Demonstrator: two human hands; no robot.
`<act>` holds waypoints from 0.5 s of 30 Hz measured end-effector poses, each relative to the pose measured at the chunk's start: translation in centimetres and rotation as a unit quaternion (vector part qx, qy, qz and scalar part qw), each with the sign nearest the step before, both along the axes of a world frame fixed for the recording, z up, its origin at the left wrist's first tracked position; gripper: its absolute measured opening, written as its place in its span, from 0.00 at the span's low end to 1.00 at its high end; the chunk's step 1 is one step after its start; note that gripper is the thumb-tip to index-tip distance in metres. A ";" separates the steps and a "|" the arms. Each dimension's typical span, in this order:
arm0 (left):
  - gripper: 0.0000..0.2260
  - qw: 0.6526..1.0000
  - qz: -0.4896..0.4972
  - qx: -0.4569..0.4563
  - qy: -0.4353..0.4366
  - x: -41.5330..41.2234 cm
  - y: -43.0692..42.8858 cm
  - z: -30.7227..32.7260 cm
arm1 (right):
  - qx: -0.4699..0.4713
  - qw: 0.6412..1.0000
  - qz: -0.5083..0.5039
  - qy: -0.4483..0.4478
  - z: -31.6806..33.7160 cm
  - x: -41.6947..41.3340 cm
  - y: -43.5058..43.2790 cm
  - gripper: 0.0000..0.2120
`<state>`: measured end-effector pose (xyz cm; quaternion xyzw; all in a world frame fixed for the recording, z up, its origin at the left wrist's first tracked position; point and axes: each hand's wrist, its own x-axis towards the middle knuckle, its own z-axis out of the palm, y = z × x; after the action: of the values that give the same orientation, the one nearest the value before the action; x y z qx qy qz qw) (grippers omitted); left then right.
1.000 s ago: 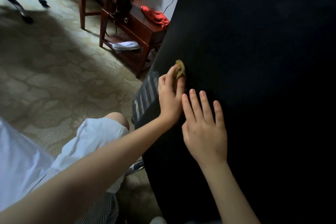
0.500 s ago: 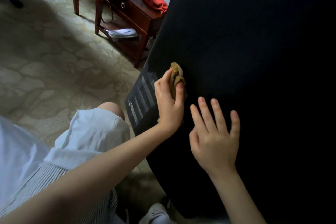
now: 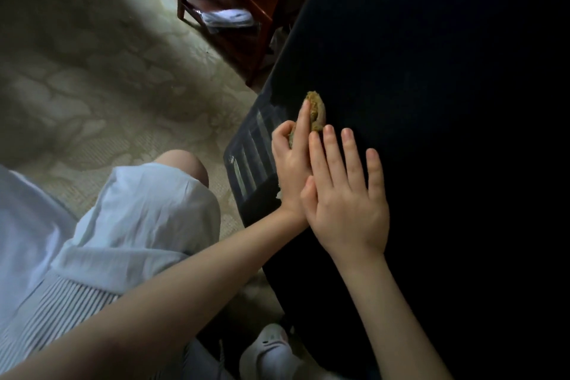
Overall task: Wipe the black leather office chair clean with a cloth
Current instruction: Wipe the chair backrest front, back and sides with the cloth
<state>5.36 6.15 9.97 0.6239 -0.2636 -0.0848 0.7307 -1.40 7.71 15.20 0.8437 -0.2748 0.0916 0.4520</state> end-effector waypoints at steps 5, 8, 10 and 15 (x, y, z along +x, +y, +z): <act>0.20 0.999 0.026 0.019 0.011 1.5 -1.4 -3.5 | -0.057 0.995 -0.043 0.065 -1.0 0.4 -0.6 0.24; 0.19 0.997 0.024 0.068 0.042 2.4 -1.7 -6.6 | -0.063 0.994 -0.054 0.077 -1.0 1.0 -0.7 0.25; 0.19 0.987 0.013 0.121 0.106 2.9 -2.0 -9.0 | -0.063 0.993 -0.056 0.080 -0.9 1.5 -0.7 0.26; 0.19 0.955 0.006 0.221 0.198 3.4 -2.1 -14.4 | -0.063 0.992 -0.061 0.088 -0.9 2.0 -0.9 0.26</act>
<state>8.76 4.05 -4.42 0.7419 -0.0840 -0.2583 0.6131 0.59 6.78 14.29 0.7999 -0.2783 0.0067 0.5317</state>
